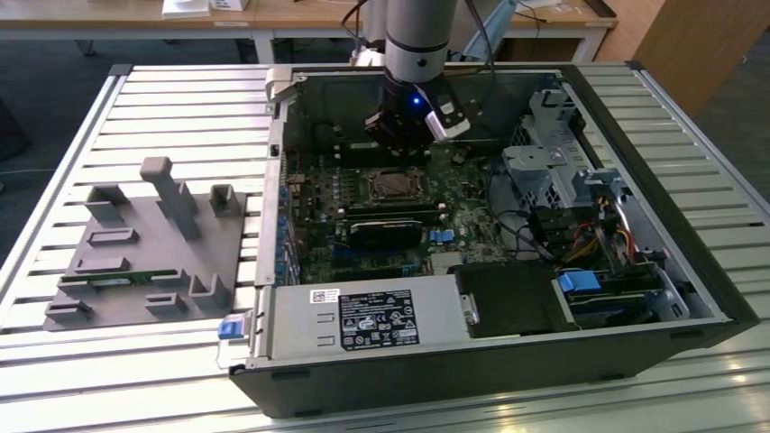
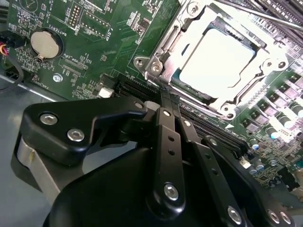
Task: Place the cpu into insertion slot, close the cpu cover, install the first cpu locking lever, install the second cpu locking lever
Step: 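Install the first cpu locking lever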
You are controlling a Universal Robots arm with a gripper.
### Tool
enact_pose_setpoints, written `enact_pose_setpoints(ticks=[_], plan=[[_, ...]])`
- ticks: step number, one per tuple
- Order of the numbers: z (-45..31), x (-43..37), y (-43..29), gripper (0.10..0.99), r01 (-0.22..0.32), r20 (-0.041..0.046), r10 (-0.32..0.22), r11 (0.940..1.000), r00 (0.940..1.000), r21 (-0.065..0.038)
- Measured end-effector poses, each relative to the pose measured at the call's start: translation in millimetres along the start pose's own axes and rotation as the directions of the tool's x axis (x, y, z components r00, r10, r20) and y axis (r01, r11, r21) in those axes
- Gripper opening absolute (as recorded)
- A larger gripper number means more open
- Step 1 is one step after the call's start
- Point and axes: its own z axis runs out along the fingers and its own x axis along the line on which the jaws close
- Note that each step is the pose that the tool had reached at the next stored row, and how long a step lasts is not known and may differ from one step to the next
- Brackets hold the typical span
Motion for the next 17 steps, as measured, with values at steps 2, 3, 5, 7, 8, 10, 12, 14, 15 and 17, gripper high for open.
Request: enact_pose_setpoints(ticks=[2, 3, 5, 7, 8, 10, 12, 14, 15, 17], plan=[[0.8, 0.0, 0.0, 0.106, 0.000, -0.0002, 0.000, 1.0000, 1.0000, 0.001], [1.1, 0.0, 0.0, 0.106, 0.000, -0.0005, 0.000, 1.0000, 1.0000, 0.001], [1.3, 0.0, -0.1, 0.106, 0.000, -0.0007, 0.000, 1.0000, 1.0000, 0.001], [1.4, -0.1, -0.1, 0.106, 0.000, -0.0007, 0.000, 1.0000, 1.0000, 0.001], [1.5, -0.1, -0.1, 0.106, 0.000, -0.0005, 0.000, 1.0000, 1.0000, 0.000], [0.4, -0.2, 0.1, 0.106, 0.000, -0.0001, 0.000, 1.0000, 1.0000, -0.001], [-2.8, -0.2, 0.3, 0.106, 0.000, -0.0002, 0.000, 1.0000, 1.0000, 0.000], [-6.5, -0.2, 0.5, 0.106, 0.000, -0.0003, 0.000, 1.0000, 1.0000, 0.000], [-8.6, -0.2, 0.6, 0.106, 0.000, -0.0004, 0.000, 1.0000, 1.0000, 0.000], [-10.7, -0.2, 0.7, 0.106, 0.000, -0.0005, 0.000, 1.0000, 1.0000, 0.000]])
